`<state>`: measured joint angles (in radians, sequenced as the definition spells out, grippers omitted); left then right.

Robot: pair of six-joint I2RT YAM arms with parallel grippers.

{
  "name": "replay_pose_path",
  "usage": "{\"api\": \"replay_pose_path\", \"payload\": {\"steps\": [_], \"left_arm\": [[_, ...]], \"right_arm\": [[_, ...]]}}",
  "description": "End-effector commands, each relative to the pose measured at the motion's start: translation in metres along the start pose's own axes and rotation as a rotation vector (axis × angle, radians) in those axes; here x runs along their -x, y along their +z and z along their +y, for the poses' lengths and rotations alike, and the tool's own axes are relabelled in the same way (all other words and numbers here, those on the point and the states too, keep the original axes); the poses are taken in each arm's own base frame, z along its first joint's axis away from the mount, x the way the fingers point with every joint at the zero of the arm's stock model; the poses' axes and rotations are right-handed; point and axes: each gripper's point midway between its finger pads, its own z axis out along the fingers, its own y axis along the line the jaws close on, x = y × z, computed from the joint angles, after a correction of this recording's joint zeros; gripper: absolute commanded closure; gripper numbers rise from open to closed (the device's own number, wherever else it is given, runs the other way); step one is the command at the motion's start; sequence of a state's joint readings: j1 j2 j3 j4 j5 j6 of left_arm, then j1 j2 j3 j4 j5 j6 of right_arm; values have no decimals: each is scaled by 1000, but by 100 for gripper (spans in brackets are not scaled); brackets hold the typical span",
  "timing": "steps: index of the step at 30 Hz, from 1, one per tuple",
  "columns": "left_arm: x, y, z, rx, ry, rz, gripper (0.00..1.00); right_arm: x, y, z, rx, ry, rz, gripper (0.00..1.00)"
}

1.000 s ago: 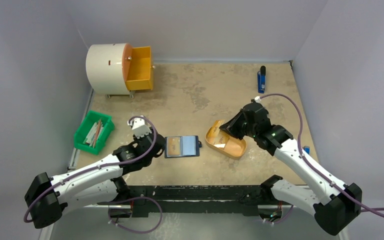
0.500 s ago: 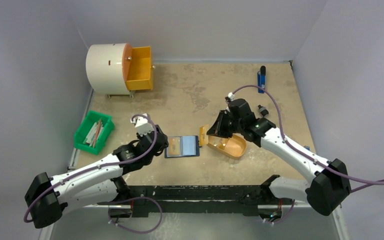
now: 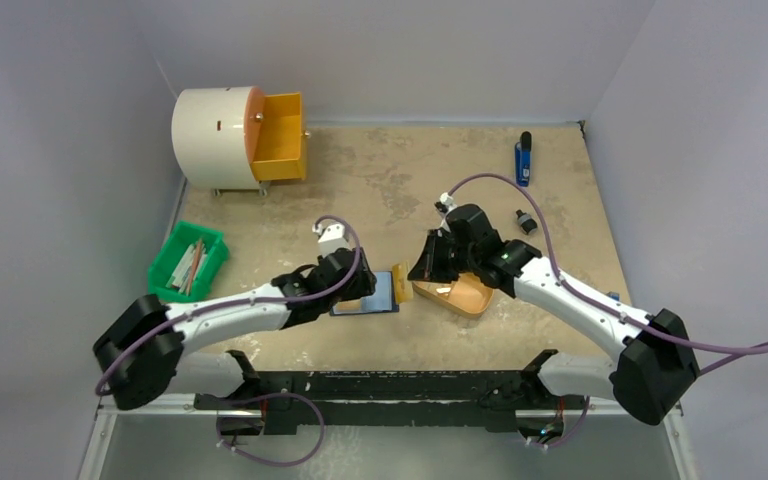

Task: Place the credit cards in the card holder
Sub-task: Pick up the credit card from the storage box, then turn over the card slot in the card holder.

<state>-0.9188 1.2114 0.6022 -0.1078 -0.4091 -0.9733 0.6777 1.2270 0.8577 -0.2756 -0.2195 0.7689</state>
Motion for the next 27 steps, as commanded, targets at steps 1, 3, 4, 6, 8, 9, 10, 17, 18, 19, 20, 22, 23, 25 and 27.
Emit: {"api": "replay_pose_path", "payload": {"steps": [1,3,4,6,8,9,10,17,18,19,20,22,23,25,27], "left_arm": [[-7,17,-31,-52,58,56,49],[-15,22,-35,-48,76,69,48],[-18,24,-36,-41,86,69,47],[-21,29,-36,-19,104,69,46],[-24,32,-34,5,119,73,45],[-26,34,-32,16,127,75,45],[-27,36,-30,28,134,77,45],[-35,45,-9,116,170,79,51],[-36,46,-6,127,172,79,51],[-37,46,-3,134,173,78,51],[-37,46,-2,137,175,77,51],[-37,46,2,148,177,72,53],[-38,46,4,153,180,73,54],[-40,47,8,167,186,72,57],[-43,49,11,177,192,77,61]], "right_arm": [[5,-3,-1,6,-36,-36,100],[2,-2,-3,2,-37,-33,100],[1,-2,-4,2,-36,-28,100],[-2,-1,-6,1,-35,-21,100],[-3,0,-7,1,-31,-21,100],[-2,1,-7,4,-29,-24,100],[-3,1,-7,5,-27,-23,100],[-3,3,-7,8,-21,-24,100],[-3,3,-7,8,-21,-24,100],[-3,3,-7,10,-22,-24,100],[-2,3,-6,11,-21,-26,100],[-2,3,-6,12,-24,-26,100],[-2,3,-5,13,-24,-26,100],[-2,3,-5,16,-24,-26,100],[-1,2,-4,18,-25,-28,100]]}}
